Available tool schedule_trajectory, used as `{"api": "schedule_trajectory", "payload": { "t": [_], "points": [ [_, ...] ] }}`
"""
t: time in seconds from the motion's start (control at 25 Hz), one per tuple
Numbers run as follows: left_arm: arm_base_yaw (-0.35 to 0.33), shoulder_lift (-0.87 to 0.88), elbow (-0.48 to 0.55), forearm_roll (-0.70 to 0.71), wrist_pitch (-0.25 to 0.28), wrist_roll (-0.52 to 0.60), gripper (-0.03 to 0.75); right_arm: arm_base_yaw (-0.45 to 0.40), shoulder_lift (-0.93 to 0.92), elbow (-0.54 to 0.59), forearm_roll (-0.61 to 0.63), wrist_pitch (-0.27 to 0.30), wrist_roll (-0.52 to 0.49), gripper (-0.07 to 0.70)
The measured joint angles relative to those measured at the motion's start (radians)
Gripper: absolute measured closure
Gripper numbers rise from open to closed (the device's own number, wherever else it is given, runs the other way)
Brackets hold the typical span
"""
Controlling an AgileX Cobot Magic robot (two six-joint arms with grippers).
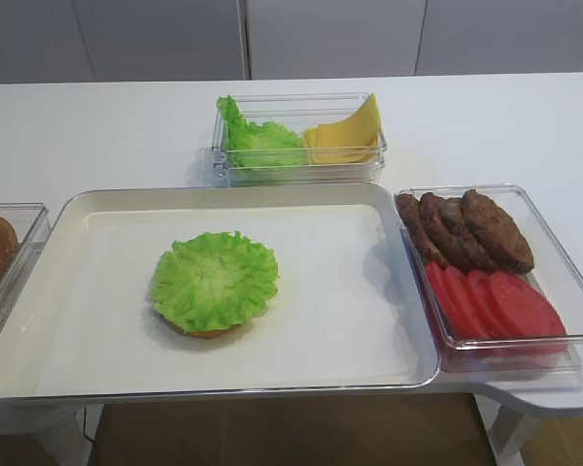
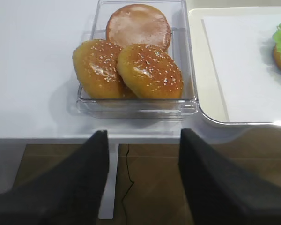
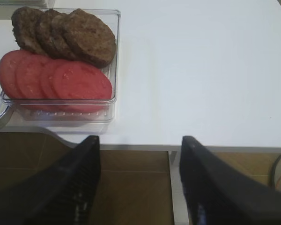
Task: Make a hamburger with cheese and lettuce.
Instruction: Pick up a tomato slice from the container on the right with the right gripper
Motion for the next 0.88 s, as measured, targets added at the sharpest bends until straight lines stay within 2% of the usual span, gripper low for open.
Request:
{"api": "schedule_trajectory", "payload": {
  "t": [0.16, 0.36, 0.48, 0.88],
  "points": [
    [0.0, 0.0, 0.0, 0.0, 0.0, 0.0, 0.353, 0.0, 0.0, 0.0, 0.017, -0.003, -0.002, 0.224],
    [0.0, 0.0, 0.0, 0.0, 0.0, 0.0, 0.353, 0.0, 0.002, -0.038, 0.183, -0.077, 0.011, 0.224],
    [0.0, 0.0, 0.0, 0.0, 0.0, 0.0, 0.353, 0.0, 0.057, -0.081, 0.231, -0.065, 0.011, 0.225],
    [0.0, 0.0, 0.0, 0.0, 0.0, 0.0, 0.353, 0.0, 0.354, -0.281, 0.247, -0.058, 0.013, 0.225]
  ]
}}
